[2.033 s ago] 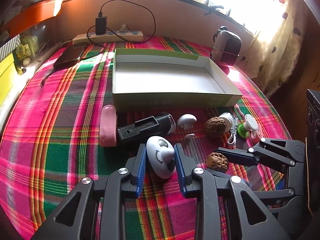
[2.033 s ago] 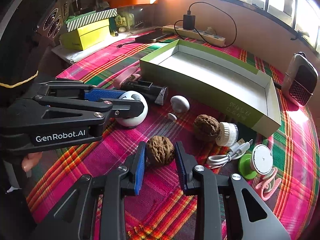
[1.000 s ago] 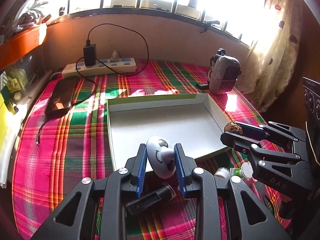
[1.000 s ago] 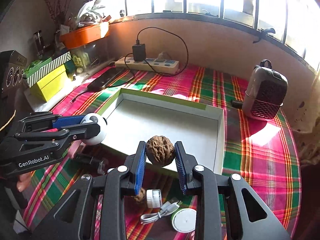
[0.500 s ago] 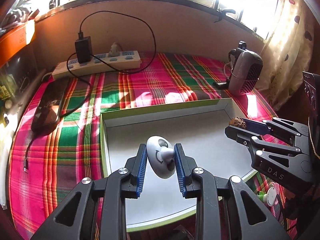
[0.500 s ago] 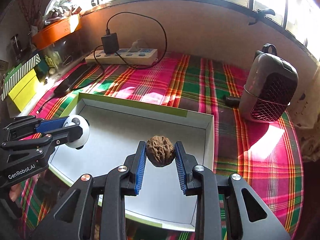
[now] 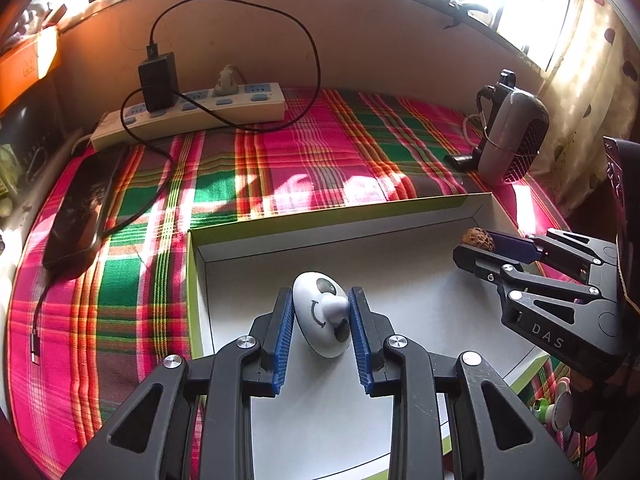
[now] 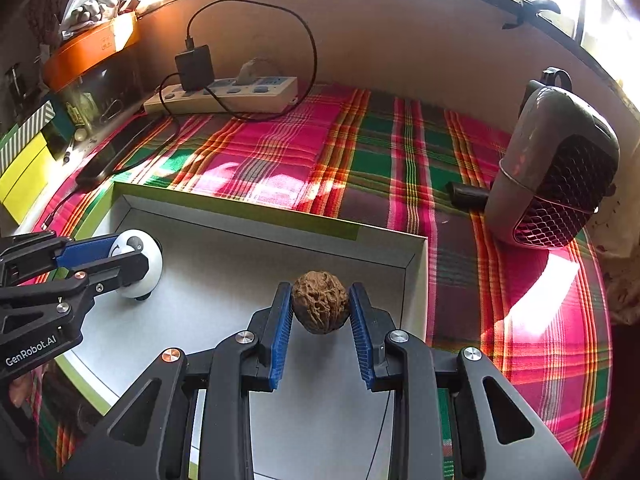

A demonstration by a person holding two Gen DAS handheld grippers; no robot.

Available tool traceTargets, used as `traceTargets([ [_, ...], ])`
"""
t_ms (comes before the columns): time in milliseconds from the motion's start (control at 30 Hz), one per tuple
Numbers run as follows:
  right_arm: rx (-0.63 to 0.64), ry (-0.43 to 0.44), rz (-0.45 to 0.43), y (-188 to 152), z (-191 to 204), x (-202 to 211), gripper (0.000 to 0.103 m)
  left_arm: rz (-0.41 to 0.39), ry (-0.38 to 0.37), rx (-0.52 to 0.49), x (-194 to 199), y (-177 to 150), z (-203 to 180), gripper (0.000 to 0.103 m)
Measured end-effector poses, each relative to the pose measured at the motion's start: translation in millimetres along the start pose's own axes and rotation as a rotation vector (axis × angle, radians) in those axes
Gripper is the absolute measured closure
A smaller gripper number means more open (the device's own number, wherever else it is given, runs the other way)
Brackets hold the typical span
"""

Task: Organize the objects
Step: 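Carry the walnut into the white box and open the right gripper while the left carries the toy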

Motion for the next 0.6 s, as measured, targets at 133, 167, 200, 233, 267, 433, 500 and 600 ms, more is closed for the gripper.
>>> traceTargets([
  [133, 0.004, -0.002, 0.015, -0.7, -0.5, -4.5, 0.073, -0.002, 0.002, 0.003, -0.8, 1.1, 1.7, 0.077],
  [167, 0.004, -0.002, 0.018, -1.2, -0.8, -5.5, 0.073, -0.003, -0.001, 0.005, -1.4, 1.2, 2.4, 0.077],
  [200, 0.003, -0.002, 0.02, -1.5, -1.4, -6.5, 0.073, -0.002, -0.004, 0.005, -2.1, 1.4, 3.1, 0.077],
  [233, 0.001, -0.002, 0.023, -1.8, -1.7, -7.2, 0.073, 0.0, -0.004, 0.004, -2.9, 1.3, 3.4, 0.076],
  [267, 0.004, -0.003, 0.021, -1.9, -1.7, -7.0, 0.073, 0.002, -0.004, 0.003, -3.8, 1.1, 3.5, 0.075],
  [433, 0.011, -0.012, 0.023, -2.3, -1.6, -6.9, 0.073, 0.0, 0.001, 0.002, -4.2, 0.8, 3.2, 0.075],
  [500, 0.011, -0.013, 0.023, -2.2, -1.1, -7.0, 0.073, 0.002, 0.009, -0.001, -5.1, 0.9, 3.3, 0.073],
  [600, 0.012, -0.013, 0.024, -2.5, -1.1, -6.7, 0.073, 0.004, 0.01, 0.005, -6.0, 0.6, 4.5, 0.072],
])
Point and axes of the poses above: each gripper's, at about its wrist camera, not at the fingertips, and x roughly against the way its jaws point, z to its left, y to its top, the point moved 4 cm from there along -x, roughly the way its jaws point, and after that the axes turned 10 degrees about z, right-handed, at the moved point
